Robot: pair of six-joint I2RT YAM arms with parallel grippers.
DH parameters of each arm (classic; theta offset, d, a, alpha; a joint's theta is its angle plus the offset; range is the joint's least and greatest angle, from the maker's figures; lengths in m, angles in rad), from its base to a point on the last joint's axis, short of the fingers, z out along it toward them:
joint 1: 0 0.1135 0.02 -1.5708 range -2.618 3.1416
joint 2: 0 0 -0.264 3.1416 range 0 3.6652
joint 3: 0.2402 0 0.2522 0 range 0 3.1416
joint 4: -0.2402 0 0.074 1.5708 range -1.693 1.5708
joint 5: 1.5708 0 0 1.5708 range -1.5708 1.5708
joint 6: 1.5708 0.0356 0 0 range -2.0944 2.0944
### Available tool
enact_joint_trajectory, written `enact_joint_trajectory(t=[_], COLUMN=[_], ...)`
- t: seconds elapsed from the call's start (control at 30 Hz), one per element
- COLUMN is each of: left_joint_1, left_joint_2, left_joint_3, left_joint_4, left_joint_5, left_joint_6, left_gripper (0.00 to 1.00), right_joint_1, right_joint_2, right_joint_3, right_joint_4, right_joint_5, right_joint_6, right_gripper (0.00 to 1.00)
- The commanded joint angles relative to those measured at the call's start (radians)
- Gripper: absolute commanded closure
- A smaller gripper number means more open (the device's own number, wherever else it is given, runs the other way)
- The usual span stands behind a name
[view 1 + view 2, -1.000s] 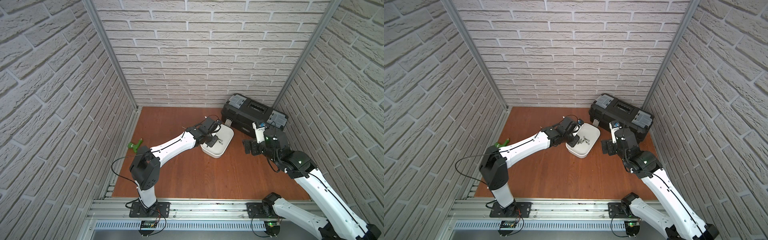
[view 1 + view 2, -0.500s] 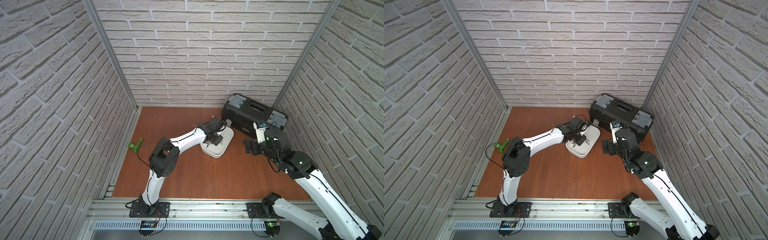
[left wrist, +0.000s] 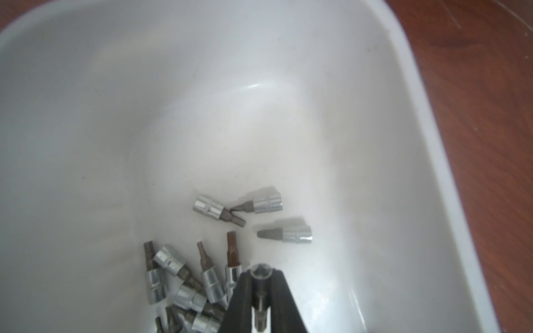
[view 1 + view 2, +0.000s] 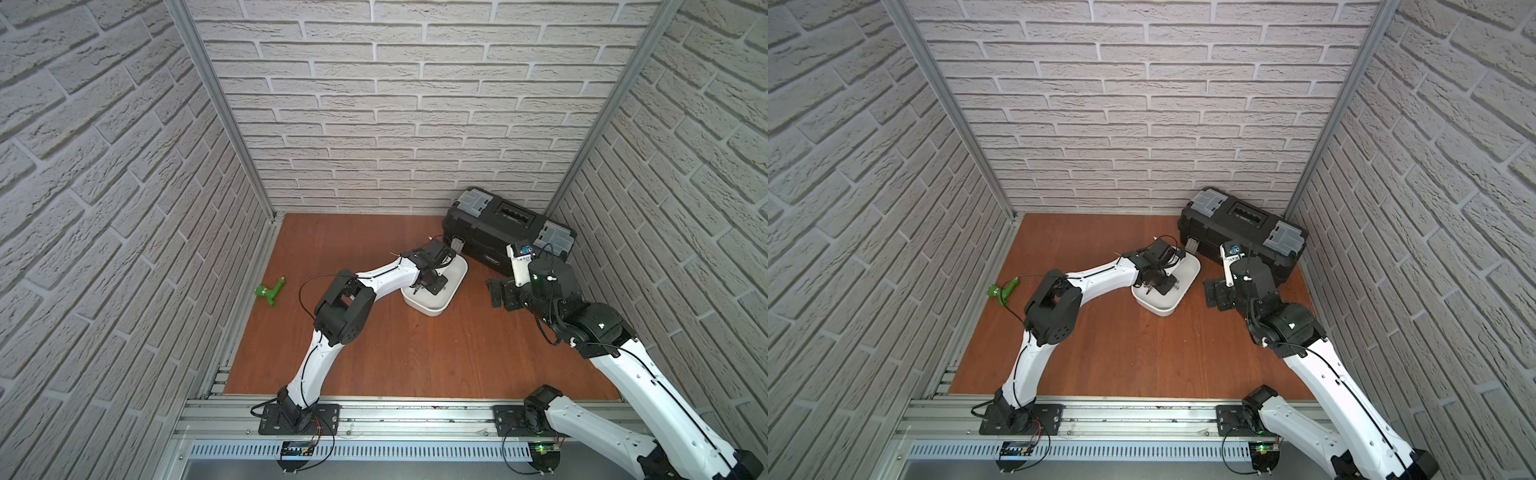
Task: Put the bit on the desktop into the storage box
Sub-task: Place the screwdriver bit in the storage box.
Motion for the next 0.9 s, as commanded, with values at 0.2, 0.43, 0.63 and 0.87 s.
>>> enact_joint_trajectory(t=[0.2, 0.43, 0.63, 0.87], left_joint_1=[0.009, 0.008, 0.008, 0.009], left_joint_2=[0.057, 0.051, 0.036, 0.002], left_joint_3=[0.063, 0.062, 0.062, 0.046], left_joint_4=[-0.001, -0.005, -0.008, -0.006], left_joint_5=[0.018, 0.019, 0.024, 0.023], left_joint_6=[-0.014, -0.017, -0.017, -0.019], left_gripper=[0.93, 0.85, 0.82, 0.76], right_joint_1=[-0.003, -0.003, -0.002, -0.002], right_joint_2=[0.000, 0.000, -0.002, -0.008], right_joint_3=[-0.020, -0.023, -0.024, -0.026], right_joint_4=[0.030, 0.034, 0.031, 0.029], right_joint_5=[0.012, 0.012, 0.013, 0.012], right_joint_6=[-0.004, -0.003, -0.003, -0.001], right_gripper=[0.01, 0.01, 0.01, 0.01])
